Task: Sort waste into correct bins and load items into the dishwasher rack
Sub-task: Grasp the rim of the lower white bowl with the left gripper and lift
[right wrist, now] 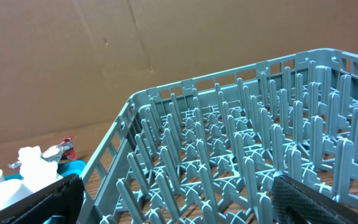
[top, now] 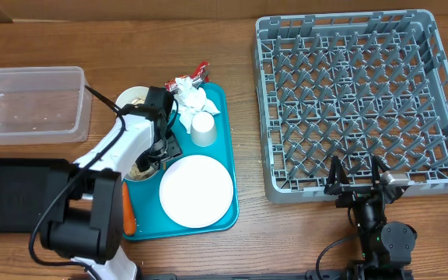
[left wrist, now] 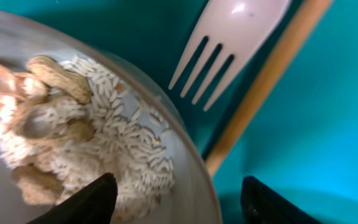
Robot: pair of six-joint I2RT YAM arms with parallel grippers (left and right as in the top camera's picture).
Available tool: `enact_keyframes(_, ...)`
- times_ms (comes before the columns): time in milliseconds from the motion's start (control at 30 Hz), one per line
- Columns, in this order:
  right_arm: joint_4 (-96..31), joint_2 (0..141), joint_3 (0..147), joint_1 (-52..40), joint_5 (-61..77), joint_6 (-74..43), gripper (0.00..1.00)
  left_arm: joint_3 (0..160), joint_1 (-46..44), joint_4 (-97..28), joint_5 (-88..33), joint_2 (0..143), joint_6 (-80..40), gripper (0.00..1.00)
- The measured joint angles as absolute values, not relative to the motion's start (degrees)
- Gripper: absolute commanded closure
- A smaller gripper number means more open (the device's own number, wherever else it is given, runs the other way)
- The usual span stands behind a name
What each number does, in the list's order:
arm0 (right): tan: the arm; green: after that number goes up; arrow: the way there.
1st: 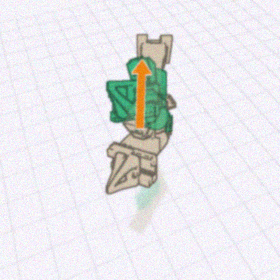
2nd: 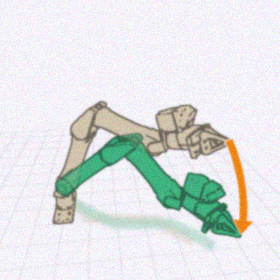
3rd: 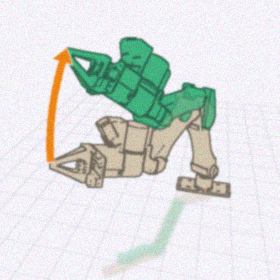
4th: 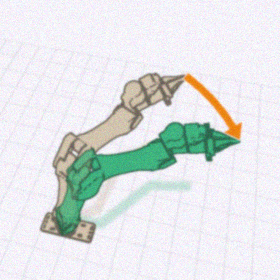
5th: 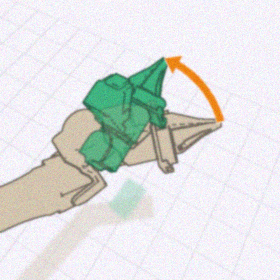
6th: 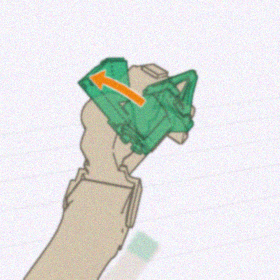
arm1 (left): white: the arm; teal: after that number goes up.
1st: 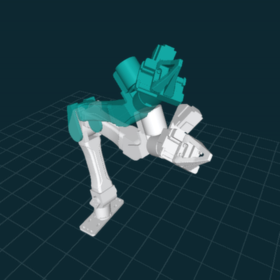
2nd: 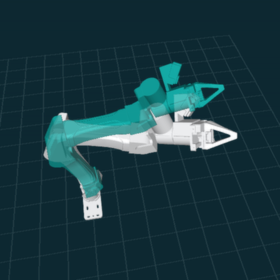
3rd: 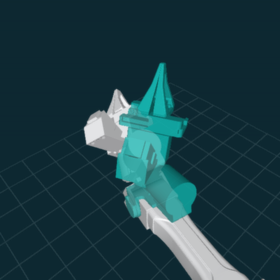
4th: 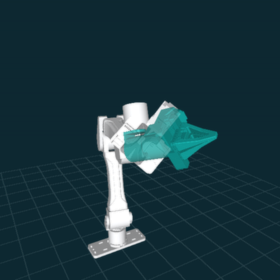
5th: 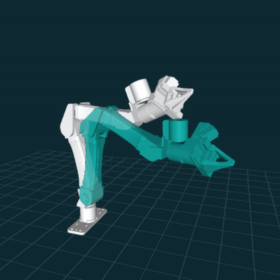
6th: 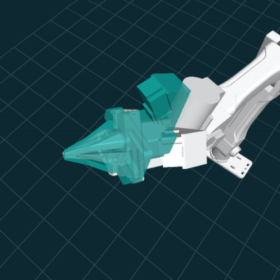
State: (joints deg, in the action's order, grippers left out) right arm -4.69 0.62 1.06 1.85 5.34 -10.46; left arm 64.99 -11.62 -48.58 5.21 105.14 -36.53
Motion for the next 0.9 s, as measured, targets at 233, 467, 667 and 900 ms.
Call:
enact_keyframes(233,-4.71,0.62,1.06,1.85,5.34,-10.44,0.00,65.89,-11.60,-50.28,5.23,105.56,-36.53,0.37)
enact_keyframes(467,-4.67,0.62,1.06,1.85,5.34,-10.44,0.00,70.24,-11.60,-52.93,5.21,105.56,-36.49,0.37)
enact_keyframes(667,-4.67,0.62,1.06,1.85,5.37,-10.44,0.00,70.54,-11.60,-53.17,5.21,105.56,-36.29,0.45)
enact_keyframes(900,-4.69,0.62,1.06,1.85,5.32,-10.44,0.00,70.54,-11.60,-53.10,5.23,105.56,-36.05,0.67)
